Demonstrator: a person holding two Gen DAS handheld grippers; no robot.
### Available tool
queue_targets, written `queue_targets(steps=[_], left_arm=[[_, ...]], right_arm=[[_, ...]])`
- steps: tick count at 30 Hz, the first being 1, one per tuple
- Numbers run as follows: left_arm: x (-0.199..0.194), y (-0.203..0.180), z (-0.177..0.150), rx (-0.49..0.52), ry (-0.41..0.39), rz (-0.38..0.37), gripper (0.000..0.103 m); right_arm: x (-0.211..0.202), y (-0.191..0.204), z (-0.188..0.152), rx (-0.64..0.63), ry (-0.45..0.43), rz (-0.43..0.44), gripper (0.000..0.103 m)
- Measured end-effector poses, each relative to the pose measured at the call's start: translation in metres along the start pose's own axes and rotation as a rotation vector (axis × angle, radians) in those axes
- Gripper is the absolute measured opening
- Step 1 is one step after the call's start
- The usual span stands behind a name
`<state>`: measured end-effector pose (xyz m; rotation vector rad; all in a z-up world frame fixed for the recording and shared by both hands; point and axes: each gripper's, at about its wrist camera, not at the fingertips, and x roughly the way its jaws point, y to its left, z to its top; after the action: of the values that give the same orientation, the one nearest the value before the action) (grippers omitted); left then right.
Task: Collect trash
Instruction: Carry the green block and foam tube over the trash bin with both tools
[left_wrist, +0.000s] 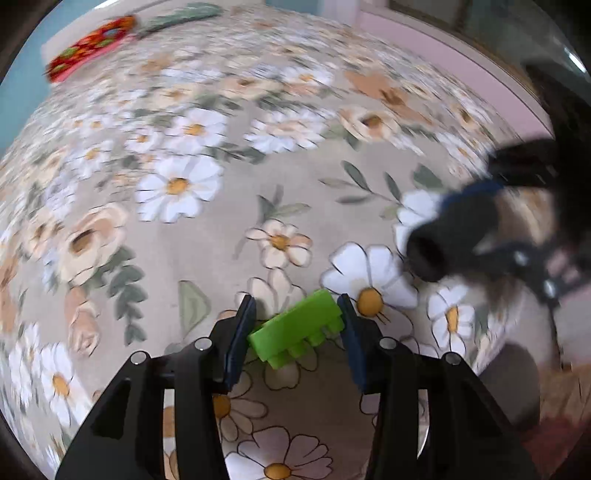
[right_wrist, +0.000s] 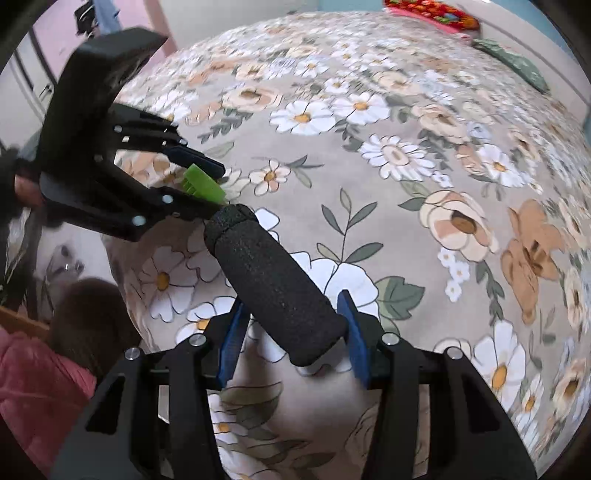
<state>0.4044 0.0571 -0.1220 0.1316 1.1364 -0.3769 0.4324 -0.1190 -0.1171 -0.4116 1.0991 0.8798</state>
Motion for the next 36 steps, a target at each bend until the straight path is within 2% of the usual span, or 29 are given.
queue_targets(steps=[9, 18, 28, 36], left_arm=[[-0.061, -0.016, 0.005, -0.129, -0.128, 0.161, 0.047], [-0.147, -0.06, -0.004, -0.108, -0.264, 0.256, 0.047], [-0.216, -0.097, -0.036, -0.094, -0.35, 0.284, 0.047], [-0.239, -0.113, -0.07, -0.094, -0.376, 0.3, 0.047]], right_arm=[[-0.045, 0.027, -0.005, 0.079, -0.108, -0.074, 0.05], [-0.128, 0.073, 0.001, 0.06, -0.245, -0.171, 0.05], [-0.201, 0.144, -0.016, -0.011, -0.325, -0.242, 0.05], [-0.224, 0.181, -0.038, -0.011, -0.364, -0.253, 0.05]])
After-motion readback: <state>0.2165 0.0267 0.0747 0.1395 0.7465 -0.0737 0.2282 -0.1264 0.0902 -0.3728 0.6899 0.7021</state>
